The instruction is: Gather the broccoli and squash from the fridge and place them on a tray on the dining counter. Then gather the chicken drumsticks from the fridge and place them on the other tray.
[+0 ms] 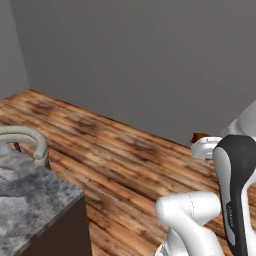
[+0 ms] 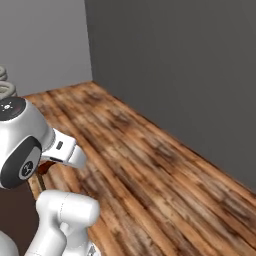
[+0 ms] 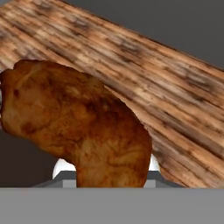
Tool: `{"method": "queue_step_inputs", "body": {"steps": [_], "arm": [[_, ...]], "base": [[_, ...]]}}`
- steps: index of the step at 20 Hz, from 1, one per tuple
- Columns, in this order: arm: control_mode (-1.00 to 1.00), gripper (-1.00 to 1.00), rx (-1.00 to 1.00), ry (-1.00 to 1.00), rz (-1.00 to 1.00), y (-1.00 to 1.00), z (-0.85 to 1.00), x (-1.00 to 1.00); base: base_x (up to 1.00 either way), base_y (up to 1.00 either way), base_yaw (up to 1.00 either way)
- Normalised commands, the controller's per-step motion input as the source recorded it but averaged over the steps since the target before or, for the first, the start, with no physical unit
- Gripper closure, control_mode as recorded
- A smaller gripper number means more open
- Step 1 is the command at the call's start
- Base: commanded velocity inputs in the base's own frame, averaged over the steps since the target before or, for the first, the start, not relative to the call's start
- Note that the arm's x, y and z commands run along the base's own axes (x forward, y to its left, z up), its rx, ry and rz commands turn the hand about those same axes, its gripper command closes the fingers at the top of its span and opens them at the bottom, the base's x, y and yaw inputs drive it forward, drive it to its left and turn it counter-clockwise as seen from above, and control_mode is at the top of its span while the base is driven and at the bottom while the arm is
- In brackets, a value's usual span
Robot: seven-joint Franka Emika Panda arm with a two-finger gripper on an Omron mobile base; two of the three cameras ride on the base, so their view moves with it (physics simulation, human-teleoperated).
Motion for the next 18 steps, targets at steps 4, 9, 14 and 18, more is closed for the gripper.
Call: {"method": "queue_step_inputs", "body": {"steps": [4,9,14,18], "arm": [[1.00,1.00,0.00,0.00,0.00,0.00,0.00,0.00],[1.00,1.00,0.00,0.00,0.00,0.00,0.00,0.00],[1.00,1.00,0.00,0.00,0.00,0.00,0.00,0.00],[1.00,1.00,0.00,0.00,0.00,0.00,0.00,0.00]], "base": [[0.92,-0.40,0.37],[0.92,-0.39,0.37],[0.93,-0.40,0.37],[0.93,-0.39,0.37]]}}
